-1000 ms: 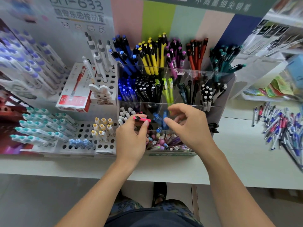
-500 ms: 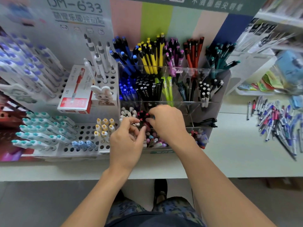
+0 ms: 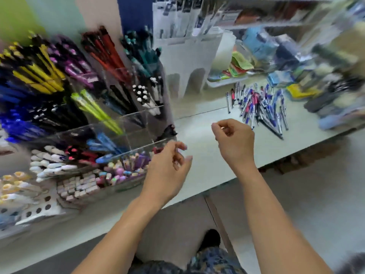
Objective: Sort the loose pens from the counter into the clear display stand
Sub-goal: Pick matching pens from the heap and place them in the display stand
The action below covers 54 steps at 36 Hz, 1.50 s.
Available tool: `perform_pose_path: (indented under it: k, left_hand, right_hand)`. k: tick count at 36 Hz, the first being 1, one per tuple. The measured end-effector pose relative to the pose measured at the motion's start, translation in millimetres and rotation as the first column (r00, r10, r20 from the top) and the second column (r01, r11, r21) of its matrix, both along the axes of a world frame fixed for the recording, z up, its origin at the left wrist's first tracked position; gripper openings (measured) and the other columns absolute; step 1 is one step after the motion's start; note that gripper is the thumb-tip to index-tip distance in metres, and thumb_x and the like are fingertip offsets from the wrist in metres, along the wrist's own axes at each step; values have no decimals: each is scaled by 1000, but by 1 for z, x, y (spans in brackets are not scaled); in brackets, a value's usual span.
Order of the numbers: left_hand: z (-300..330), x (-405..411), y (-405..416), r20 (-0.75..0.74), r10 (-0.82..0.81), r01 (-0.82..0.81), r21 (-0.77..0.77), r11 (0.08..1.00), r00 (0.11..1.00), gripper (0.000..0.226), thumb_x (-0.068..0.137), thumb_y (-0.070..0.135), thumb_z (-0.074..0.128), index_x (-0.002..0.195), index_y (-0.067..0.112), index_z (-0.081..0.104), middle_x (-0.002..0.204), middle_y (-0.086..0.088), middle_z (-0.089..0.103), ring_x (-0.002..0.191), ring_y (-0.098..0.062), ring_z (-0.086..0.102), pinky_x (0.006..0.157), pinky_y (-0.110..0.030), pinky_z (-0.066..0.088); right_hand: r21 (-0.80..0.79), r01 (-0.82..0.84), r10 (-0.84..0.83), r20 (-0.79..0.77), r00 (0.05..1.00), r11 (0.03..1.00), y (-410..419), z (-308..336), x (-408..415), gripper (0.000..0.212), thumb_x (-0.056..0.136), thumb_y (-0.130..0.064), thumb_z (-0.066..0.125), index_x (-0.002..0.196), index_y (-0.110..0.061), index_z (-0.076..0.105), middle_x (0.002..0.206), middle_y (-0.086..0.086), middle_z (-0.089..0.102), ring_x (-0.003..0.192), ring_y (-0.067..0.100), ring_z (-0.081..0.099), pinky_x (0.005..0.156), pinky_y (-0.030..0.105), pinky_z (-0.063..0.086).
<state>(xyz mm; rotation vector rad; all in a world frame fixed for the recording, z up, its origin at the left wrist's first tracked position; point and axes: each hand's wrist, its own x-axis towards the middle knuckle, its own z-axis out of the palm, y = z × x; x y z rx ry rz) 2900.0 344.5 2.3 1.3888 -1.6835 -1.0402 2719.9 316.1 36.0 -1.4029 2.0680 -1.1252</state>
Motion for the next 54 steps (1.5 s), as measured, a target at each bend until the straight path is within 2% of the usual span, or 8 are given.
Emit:
perform_pose_path:
  k: [7, 13, 18, 21, 33, 40, 46, 54]
  left_hand:
    - [-35, -151, -28, 97, -27, 5, 222, 975, 995, 16, 92, 41, 68, 102, 32, 59, 88, 12, 67, 77, -12, 68, 74, -34, 53]
    - [-35, -256, -70, 146, -15, -25, 272, 962, 989, 26, 92, 42, 69, 108, 24, 60, 90, 13, 61, 82, -7, 60, 67, -25, 45]
    - [-30, -297, -145, 217, 74, -136, 290, 947, 973, 39, 91, 43, 68, 118, 17, 59, 90, 9, 62, 84, -16, 62, 74, -31, 47]
    - [-44, -310, -191, 349, 62, -171, 293, 941, 935, 52, 91, 42, 68, 130, 12, 53, 117, -4, 64, 100, -24, 60, 80, -31, 43]
    - [-127, -389, -333, 530, 75, -345, 432, 833, 845, 94, 87, 67, 60, 149, 1, 33, 150, -17, 35, 137, -37, 37, 108, -47, 38]
    - [-147, -415, -371, 574, 47, -333, 405, 851, 817, 81, 83, 50, 74, 141, 5, 41, 145, -16, 40, 132, -36, 44, 102, -46, 47]
    - [-151, -420, -383, 657, -105, -258, 431, 865, 746, 44, 95, 37, 64, 117, -1, 60, 123, -19, 57, 104, -33, 60, 73, -35, 44]
    - [-135, -428, -378, 728, -218, -240, 469, 850, 650, 24, 103, 15, 50, 116, 0, 63, 123, -17, 62, 116, -31, 59, 85, -34, 49]
  right_hand:
    - [215, 122, -140, 73, 987, 969, 11, -40, -160, 10, 91, -30, 68, 85, -22, 71, 68, 2, 71, 64, 22, 70, 74, 45, 60]
    - [334, 82, -114, 76, 991, 939, -10, -48, -257, 11, 87, -27, 68, 77, -23, 71, 65, -2, 71, 66, 23, 72, 76, 43, 60]
    - [431, -69, 15, 127, 992, 900, -70, -41, -280, 18, 93, -22, 65, 83, -8, 72, 70, 7, 72, 50, 17, 70, 55, 30, 51]
    - [472, -127, 87, 107, 990, 872, -109, -47, -285, 22, 94, -21, 64, 80, -6, 72, 71, 8, 73, 53, 18, 72, 50, 23, 43]
    - [577, -192, 218, 25, 976, 794, -207, -97, -328, 27, 90, -20, 62, 68, -6, 67, 61, 10, 70, 55, 24, 70, 63, 31, 57]
    - [552, -232, 247, 49, 968, 801, -241, -118, -355, 21, 89, -25, 63, 73, -14, 71, 67, 3, 71, 62, 26, 70, 73, 44, 61]
    - [544, -336, 325, 122, 938, 769, -253, -126, -372, 18, 93, -26, 63, 77, -18, 70, 69, -3, 69, 67, 22, 69, 71, 46, 61]
    - [527, -451, 353, 280, 892, 721, -256, -145, -378, 31, 96, -31, 63, 76, -9, 70, 73, 8, 71, 70, 29, 69, 76, 47, 58]
